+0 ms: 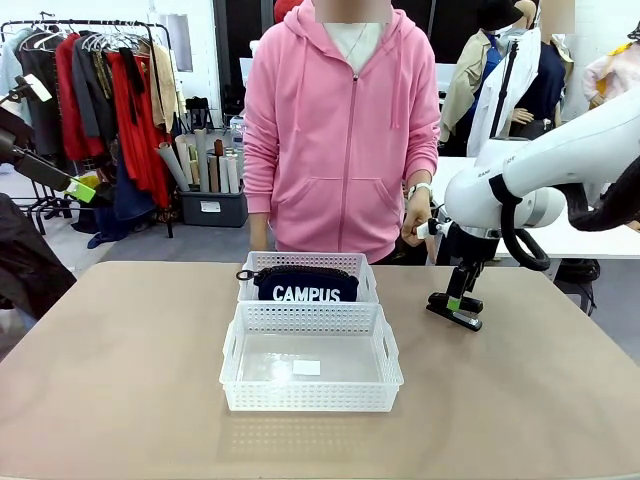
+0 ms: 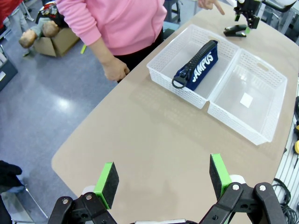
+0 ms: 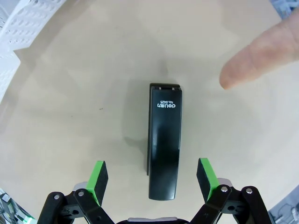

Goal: Distribute items into two baskets.
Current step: Pick up the Stapler that the person points to.

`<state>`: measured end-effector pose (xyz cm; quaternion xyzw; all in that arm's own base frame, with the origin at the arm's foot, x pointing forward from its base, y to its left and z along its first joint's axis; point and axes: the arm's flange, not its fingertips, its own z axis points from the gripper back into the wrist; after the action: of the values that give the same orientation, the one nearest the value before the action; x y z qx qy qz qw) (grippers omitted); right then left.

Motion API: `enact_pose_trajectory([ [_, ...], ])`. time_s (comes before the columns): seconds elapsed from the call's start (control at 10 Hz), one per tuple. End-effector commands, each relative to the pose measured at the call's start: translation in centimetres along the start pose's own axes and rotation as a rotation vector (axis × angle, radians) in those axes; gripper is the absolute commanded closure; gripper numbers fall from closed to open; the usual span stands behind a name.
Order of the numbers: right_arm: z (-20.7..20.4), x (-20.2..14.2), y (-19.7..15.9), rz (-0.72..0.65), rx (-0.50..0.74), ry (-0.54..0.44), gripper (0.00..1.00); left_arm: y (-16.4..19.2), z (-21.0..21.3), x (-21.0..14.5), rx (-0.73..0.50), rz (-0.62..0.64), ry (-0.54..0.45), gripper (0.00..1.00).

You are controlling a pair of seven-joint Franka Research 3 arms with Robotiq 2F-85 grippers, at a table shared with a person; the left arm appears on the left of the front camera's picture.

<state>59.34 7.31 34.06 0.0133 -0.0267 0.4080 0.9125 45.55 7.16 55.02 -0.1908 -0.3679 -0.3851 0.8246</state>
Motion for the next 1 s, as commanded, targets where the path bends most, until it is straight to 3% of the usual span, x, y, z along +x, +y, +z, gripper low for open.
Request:
enact_pose_trajectory([
  [0.0,-0.4,0.5,-0.7,0.042,-0.011,-0.003,0.0,-0.1,-0.1,0.0,0.002,-0.001,-0.007,0.0],
  [0.9,-3.2,1.1,-0.9,0.077,0.008,0.023,0.0,-0.1,-0.1,0.0,0.002,-0.001,-0.007,0.0],
])
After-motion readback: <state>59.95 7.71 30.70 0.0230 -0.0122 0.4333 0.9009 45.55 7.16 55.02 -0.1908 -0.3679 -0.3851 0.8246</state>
